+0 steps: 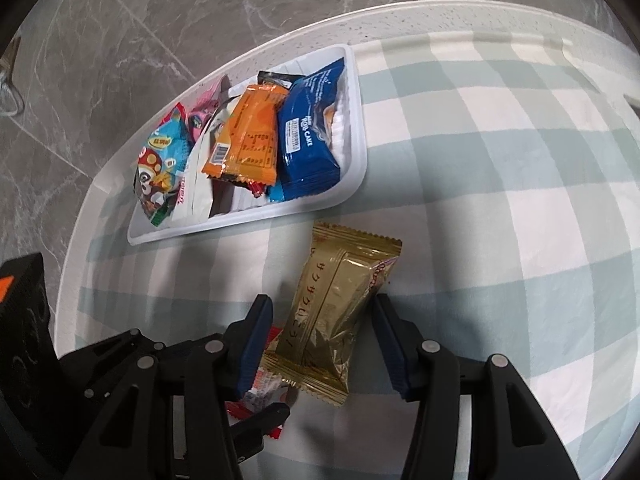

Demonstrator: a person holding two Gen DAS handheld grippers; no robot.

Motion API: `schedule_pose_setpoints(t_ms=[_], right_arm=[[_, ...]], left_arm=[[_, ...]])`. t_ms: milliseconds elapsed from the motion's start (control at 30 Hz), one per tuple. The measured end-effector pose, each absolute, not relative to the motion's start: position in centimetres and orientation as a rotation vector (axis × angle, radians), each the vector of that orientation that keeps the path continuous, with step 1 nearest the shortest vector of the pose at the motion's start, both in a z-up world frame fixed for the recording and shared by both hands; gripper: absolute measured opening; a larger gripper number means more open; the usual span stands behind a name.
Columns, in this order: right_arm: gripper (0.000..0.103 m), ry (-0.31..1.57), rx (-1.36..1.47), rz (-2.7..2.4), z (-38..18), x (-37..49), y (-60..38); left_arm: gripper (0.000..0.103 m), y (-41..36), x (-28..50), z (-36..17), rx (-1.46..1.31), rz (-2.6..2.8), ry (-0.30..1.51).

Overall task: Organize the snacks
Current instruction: 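Grasp the gold packet with the right tool, then grasp the red-white strawberry packet with the left tool while the right holds the gold packet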

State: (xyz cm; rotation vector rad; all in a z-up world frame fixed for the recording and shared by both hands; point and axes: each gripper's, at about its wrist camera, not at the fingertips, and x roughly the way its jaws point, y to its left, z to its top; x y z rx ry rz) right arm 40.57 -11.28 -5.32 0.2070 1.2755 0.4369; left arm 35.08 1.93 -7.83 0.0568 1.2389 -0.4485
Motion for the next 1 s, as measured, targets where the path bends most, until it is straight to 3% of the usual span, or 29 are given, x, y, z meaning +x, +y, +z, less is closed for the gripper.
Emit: schedule_pose_setpoints(t_ms=[167, 467, 700, 1000], right_arm=[[0.051, 1.267, 0.132, 0.431, -5.3, 40.5, -10.5], [0.035, 1.253, 0.067, 0.439, -5.3, 40.6, -10.6], [0.035, 1.249, 0.116, 0.469, -5.4, 40.6, -11.7], [0.035, 1.263, 0.292, 0.469, -5.4, 40.7, -14.7]], left_arm=[[0.059, 1.9, 35.0, -7.9, 0.069, -0.446, 1.230], [0.058, 1.8, 34.8, -8.0, 0.085, -0.457, 1.202], [0.035, 2.3, 34.6, -7.9, 0.077, -0.458, 1.183], [0.031, 3.5, 34.4, -7.8, 0.000, -0.488, 1.185]])
